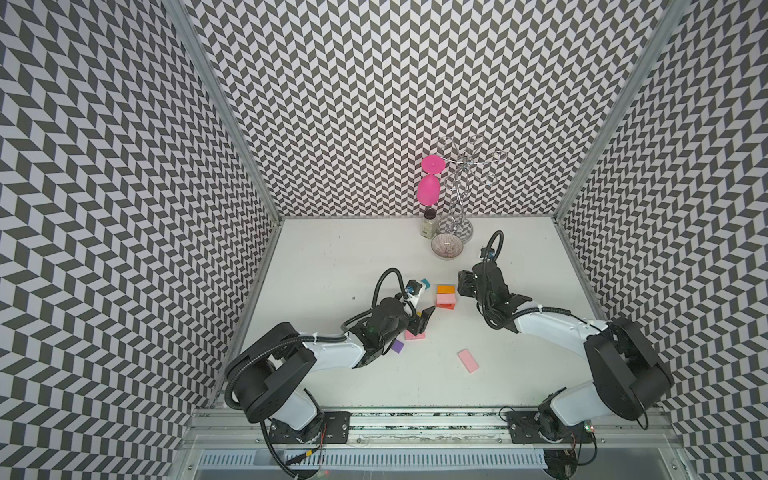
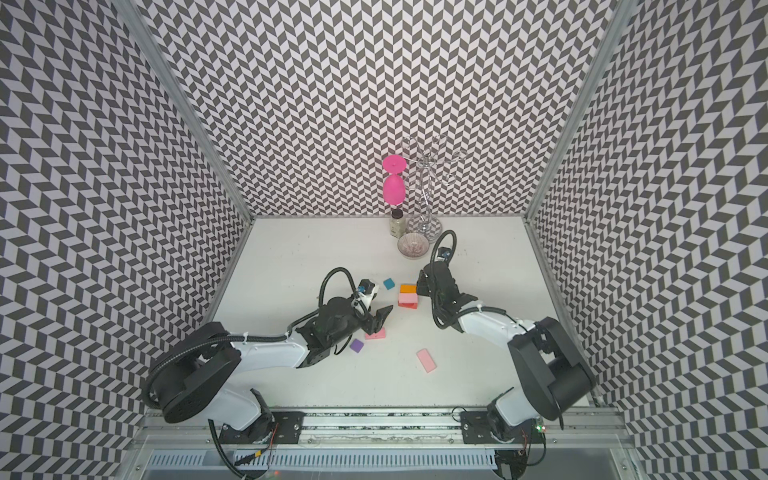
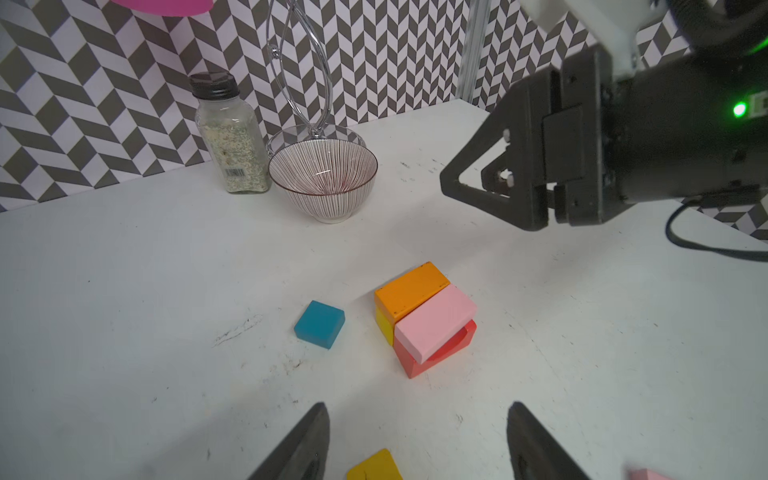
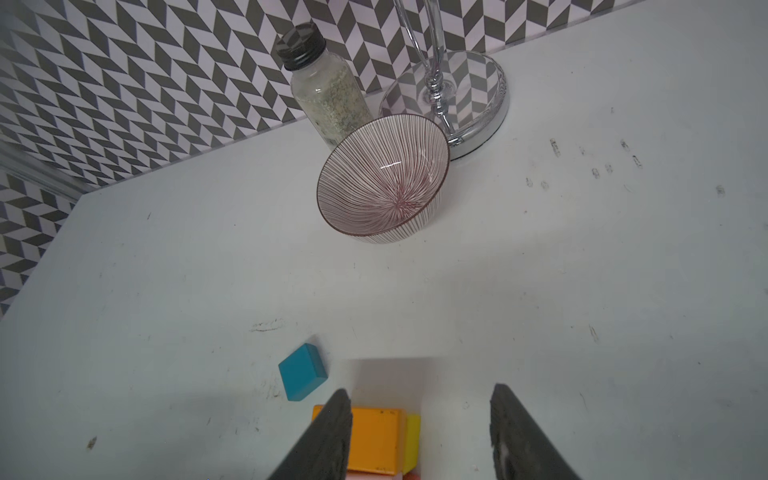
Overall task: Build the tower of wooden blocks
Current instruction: 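Raise the right gripper away while the left gripper moves toward the stack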
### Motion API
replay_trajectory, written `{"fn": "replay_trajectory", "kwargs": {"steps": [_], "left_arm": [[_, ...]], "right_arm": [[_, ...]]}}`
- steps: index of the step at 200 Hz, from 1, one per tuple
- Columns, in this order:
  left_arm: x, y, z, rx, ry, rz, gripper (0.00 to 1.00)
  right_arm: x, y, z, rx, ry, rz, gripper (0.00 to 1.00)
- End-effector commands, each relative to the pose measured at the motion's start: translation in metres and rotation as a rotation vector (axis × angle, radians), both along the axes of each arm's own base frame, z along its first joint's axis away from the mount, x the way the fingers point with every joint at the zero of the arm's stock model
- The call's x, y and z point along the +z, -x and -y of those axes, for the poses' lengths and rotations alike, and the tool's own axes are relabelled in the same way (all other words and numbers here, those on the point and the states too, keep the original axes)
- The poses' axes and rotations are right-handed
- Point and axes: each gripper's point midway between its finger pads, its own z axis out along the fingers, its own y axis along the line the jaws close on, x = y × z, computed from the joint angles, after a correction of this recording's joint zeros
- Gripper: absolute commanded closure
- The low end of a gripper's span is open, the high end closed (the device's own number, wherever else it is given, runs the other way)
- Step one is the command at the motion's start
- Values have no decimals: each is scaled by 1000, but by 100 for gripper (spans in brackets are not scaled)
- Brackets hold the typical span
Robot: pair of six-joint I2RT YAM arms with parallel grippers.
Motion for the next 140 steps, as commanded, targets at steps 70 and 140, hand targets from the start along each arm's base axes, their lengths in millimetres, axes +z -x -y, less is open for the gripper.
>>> {"fn": "replay_trajectory", "kwargs": {"steps": [70,140], "left_arm": [[-43,-27,27,-8,-169,-33,37],[-55,-34,26,12,-209,-39,37]], "right_arm": [[-24,-43,-19,112,44,-50,51],[-42,-47,-28,164,65,-91,53]]}}
